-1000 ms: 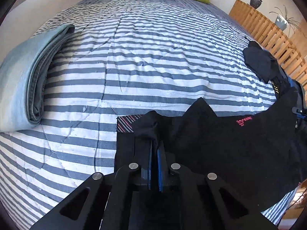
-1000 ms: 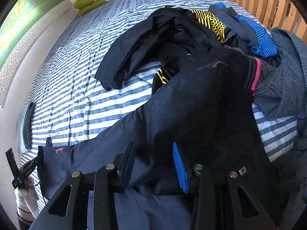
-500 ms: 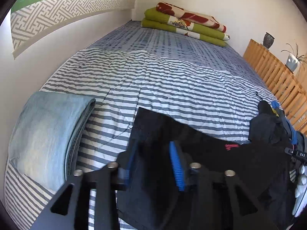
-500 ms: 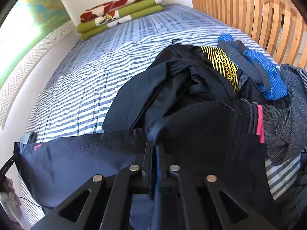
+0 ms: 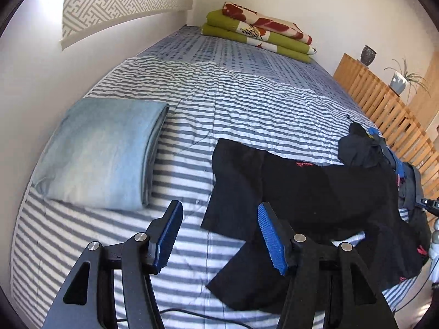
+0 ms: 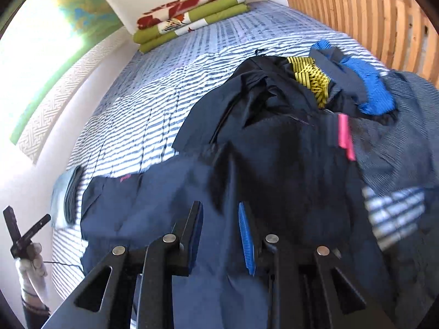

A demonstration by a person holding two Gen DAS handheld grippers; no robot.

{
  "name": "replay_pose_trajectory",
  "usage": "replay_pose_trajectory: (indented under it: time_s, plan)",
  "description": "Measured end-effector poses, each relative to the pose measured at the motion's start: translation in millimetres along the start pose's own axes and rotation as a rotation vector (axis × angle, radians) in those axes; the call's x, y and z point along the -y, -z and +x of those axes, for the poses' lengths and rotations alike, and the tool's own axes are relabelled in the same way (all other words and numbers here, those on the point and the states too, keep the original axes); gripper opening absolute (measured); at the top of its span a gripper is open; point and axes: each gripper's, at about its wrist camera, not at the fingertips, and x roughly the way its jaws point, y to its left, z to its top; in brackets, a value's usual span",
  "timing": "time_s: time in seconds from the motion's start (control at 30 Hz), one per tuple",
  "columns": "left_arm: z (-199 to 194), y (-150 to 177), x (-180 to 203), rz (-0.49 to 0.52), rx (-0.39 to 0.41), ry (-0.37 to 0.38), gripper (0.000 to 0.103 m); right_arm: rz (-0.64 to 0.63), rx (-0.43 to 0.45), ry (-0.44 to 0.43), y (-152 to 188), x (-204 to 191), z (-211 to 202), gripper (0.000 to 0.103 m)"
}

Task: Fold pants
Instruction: 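Smooth the pants with the left gripper while the right gripper adjusts the waistband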

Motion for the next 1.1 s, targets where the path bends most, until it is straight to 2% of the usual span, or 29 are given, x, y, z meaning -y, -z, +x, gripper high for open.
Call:
replay_pose_trajectory:
  time_s: [0.07, 0.13, 0.17, 0.2, 0.23, 0.3, 0.43, 0.57, 0.63, 0.7, 0.73, 0.77, 0.9, 0.93, 0.97, 1.0, 1.07, 1.1]
  plan:
    - [-27, 15, -9, 0.003, 0.018, -0.001, 0.061, -0.038, 0.032, 0.003, 20, 3, -31, 0.024]
    - [-37, 29, -15, 0.018, 0.013, -0.034, 0.061, -0.069, 0.073, 0.012, 45, 5, -64, 0.026]
    - [-35, 36, -18, 0.014, -0.009, -0.034, 0.061, -0.068, 0.097, 0.015, 59, 9, -78, 0.033]
    - [-28, 42, -20, 0.002, -0.037, -0.025, 0.061, -0.057, 0.116, 0.017, 74, 14, -91, 0.04]
    - [-19, 48, -21, -0.013, -0.065, -0.018, 0.061, -0.04, 0.129, 0.019, 89, 20, -100, 0.043]
    - [9, 59, -17, -0.019, -0.123, -0.011, 0.063, -0.016, 0.129, 0.028, 117, 33, -111, 0.044]
    - [66, 79, 0, -0.029, -0.221, -0.011, 0.063, -0.011, 0.083, 0.13, 171, 50, -111, 0.044]
    - [106, 96, 24, 0.005, -0.283, -0.026, 0.067, 0.03, 0.053, 0.115, 207, 66, -113, 0.048]
    - [112, 102, 36, 0.031, -0.264, -0.069, 0.068, 0.056, 0.034, 0.094, 217, 73, -109, 0.048]
    - [112, 106, 49, 0.067, -0.249, -0.1, 0.056, 0.062, 0.015, 0.075, 221, 77, -102, 0.048]
    - [110, 107, 53, 0.079, -0.246, -0.101, 0.029, 0.057, 0.012, 0.067, 222, 76, -98, 0.048]
    - [108, 108, 57, 0.075, -0.257, -0.079, 0.006, 0.054, 0.007, 0.06, 222, 75, -92, 0.048]
    - [84, 105, 60, 0.052, -0.234, -0.067, 0.004, 0.065, -0.007, 0.032, 215, 72, -68, 0.048]
    - [72, 103, 56, 0.02, -0.218, -0.045, 0.004, 0.06, -0.006, 0.041, 212, 70, -62, 0.047]
    - [58, 100, 51, -0.012, -0.204, -0.016, 0.004, 0.06, -0.007, 0.041, 209, 68, -58, 0.035]
    - [41, 98, 47, -0.039, -0.181, 0.004, 0.003, 0.061, -0.003, 0.03, 206, 66, -57, 0.015]
    - [5, 93, 40, -0.059, -0.128, 0.037, 0.003, 0.049, 0.014, 0.004, 201, 61, -60, 0.006]
    - [-14, 90, 36, -0.07, -0.102, 0.046, 0.003, 0.029, 0.038, 0.001, 198, 56, -66, 0.004]
